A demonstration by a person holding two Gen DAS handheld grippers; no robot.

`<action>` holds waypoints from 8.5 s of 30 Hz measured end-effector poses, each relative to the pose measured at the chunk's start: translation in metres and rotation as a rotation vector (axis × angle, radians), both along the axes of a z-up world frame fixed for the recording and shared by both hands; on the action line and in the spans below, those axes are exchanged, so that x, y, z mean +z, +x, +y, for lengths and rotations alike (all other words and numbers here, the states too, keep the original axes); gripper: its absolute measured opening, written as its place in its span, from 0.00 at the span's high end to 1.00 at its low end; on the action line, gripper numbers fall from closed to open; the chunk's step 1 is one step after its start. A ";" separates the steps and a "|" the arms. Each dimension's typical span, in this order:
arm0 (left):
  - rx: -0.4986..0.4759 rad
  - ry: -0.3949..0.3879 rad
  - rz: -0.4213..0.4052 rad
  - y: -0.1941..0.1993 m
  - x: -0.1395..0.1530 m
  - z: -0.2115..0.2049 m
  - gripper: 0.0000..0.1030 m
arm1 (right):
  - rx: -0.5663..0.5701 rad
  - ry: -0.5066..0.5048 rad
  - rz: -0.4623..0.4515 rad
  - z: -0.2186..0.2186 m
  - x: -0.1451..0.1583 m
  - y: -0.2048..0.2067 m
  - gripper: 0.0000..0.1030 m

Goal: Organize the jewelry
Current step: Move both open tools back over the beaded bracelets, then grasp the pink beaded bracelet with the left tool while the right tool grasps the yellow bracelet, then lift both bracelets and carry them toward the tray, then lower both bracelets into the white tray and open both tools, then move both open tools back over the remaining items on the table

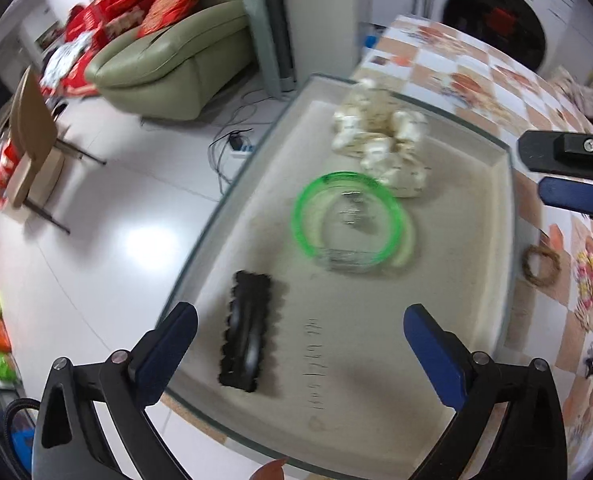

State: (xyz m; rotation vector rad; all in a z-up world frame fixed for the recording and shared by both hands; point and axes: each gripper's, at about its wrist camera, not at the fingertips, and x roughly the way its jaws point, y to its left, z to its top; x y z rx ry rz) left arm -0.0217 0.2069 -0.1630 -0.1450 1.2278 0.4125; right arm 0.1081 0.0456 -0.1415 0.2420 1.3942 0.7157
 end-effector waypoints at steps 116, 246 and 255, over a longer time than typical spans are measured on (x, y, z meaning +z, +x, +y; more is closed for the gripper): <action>-0.400 -0.253 -0.076 0.059 0.074 -0.138 0.87 | -0.316 -0.272 -0.160 -0.197 0.080 -0.035 0.94; -0.353 -0.022 0.007 0.080 0.030 -0.136 0.00 | -0.506 -0.117 0.083 -0.260 -0.007 -0.025 0.16; -0.456 -0.066 0.038 0.085 0.012 -0.182 0.00 | -0.475 -0.181 0.091 -0.282 -0.014 -0.049 0.16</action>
